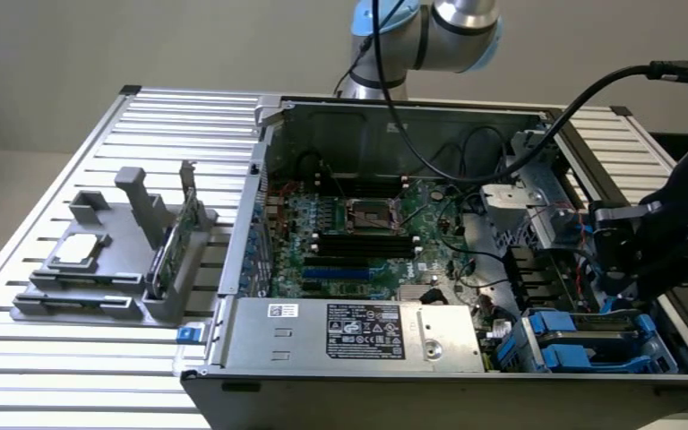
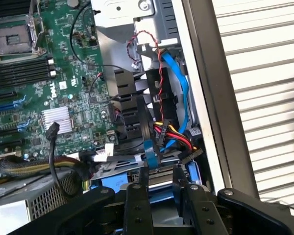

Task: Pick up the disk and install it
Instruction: 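Insert the first disk wire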

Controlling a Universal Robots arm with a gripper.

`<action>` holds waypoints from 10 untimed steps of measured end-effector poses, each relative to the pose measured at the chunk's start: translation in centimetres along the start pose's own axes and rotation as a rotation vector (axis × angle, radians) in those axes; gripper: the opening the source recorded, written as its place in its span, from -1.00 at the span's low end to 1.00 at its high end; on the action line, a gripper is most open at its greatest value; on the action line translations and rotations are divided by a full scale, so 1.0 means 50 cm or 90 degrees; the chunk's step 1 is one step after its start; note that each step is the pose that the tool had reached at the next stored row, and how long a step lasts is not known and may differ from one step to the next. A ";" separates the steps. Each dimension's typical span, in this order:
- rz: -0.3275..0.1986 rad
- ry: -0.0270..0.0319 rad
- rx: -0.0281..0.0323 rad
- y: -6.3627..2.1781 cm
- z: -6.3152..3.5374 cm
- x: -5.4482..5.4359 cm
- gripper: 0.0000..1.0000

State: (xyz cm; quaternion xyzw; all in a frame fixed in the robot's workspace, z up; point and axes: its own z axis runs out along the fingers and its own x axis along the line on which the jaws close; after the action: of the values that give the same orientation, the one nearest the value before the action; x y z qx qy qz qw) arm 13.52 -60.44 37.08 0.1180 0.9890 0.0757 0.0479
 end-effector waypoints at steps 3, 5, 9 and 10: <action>0.021 -0.0019 -0.0042 0.000 0.000 0.000 -0.33; 0.035 -0.0032 -0.0072 0.000 0.000 0.000 -0.33; 0.061 -0.0056 -0.0121 0.000 0.000 0.000 -0.33; 0.068 -0.0062 -0.0130 0.000 0.000 0.001 -0.33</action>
State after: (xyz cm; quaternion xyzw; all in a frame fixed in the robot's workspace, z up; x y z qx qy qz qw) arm 13.49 -60.44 37.06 0.1706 0.9802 0.0876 0.0498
